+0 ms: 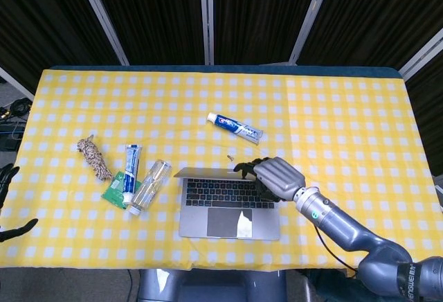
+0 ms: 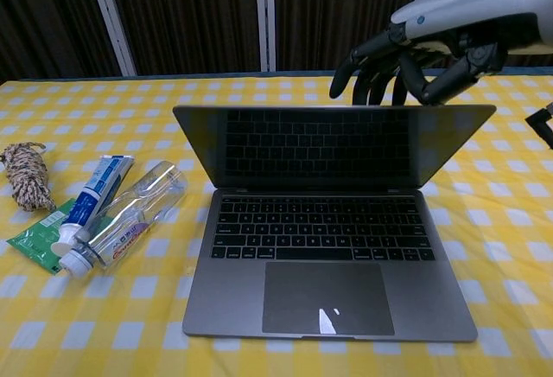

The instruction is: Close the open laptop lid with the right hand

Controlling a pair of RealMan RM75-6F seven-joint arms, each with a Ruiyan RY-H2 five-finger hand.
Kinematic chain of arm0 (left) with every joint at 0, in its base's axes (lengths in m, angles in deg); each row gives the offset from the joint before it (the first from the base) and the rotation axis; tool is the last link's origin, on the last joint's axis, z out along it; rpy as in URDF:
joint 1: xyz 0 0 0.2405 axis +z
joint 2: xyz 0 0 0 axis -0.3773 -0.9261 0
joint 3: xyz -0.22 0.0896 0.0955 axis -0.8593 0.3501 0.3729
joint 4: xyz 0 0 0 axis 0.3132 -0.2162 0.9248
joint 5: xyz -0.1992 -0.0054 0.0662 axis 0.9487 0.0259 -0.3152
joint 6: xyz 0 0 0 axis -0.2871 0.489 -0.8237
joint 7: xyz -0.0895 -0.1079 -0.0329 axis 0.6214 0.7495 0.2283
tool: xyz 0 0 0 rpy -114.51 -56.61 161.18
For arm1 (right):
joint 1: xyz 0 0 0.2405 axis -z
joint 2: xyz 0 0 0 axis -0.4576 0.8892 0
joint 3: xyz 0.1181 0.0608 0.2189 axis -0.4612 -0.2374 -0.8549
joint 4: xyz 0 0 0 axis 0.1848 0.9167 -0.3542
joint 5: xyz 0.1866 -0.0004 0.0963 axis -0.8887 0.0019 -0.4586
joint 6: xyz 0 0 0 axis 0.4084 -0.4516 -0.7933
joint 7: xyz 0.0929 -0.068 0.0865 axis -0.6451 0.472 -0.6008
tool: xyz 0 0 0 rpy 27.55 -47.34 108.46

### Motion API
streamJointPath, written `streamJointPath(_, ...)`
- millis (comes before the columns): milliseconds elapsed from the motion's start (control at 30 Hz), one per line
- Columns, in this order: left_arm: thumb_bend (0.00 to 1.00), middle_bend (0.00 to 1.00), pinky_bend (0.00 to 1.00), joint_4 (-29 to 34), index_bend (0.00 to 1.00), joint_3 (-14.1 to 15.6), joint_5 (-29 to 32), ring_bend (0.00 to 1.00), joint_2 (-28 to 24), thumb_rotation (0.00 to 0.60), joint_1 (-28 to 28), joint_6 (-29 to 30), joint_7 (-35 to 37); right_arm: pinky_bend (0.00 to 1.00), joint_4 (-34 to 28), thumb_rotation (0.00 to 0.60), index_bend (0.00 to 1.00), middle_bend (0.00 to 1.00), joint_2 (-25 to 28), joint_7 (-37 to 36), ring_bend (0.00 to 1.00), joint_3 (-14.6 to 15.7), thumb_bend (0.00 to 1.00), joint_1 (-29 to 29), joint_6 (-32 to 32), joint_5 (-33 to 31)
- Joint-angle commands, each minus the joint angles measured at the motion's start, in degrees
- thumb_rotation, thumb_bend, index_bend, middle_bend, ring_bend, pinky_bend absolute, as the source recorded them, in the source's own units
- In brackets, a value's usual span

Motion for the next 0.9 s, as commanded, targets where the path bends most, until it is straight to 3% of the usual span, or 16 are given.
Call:
streamJointPath(33,0.0,0.0,0.0,-0.04,0.0,0.01,0.04,0.0,0.01,0.6,0.01,-0.01,0.01,0.31,-2.48,0.6,0.24,0.31,0.1,2.95,0.27,3.18,1.0,1.54,-0.23,6.8)
streamJointPath(267,0.0,0.0,0.0,-0.03,0.0,0.05,-0.05,0.0,-0.07,0.6,0.05,0.11,0.2,0.31,-3.23,0.6,0.21,0.3,-1.8,8.75,0.27,7.53,1.0,2.99,-1.55,16.49)
streamJointPath(367,0.0,0.0,0.0,-0.03,0.0,0.12,-0.17,0.0,-0.18,0.6,0.08,0.15,0.4,0.31,-0.63,0.6,0.21,0.29,-4.58,13.27,0.27,9.7,1.0,4.14,-3.77,22.21)
streamJointPath(667,0.0,0.0,0.0,-0.02,0.0,0.22,-0.25,0.0,-0.12,0.6,0.04,0.06,0.22,0.31,8.58,0.6,0.14,0.23,-10.0,17.65,0.23,14.69,1.0,4.2,-5.82,37.37)
streamJointPath(900,0.0,0.0,0.0,-0.07,0.0,0.19,-0.05,0.0,-0.05,0.6,-0.03,-0.11,0.15,0.31,13.43,0.6,0.14,0.22,-11.97,18.04,0.22,17.4,1.0,4.02,-7.12,43.81)
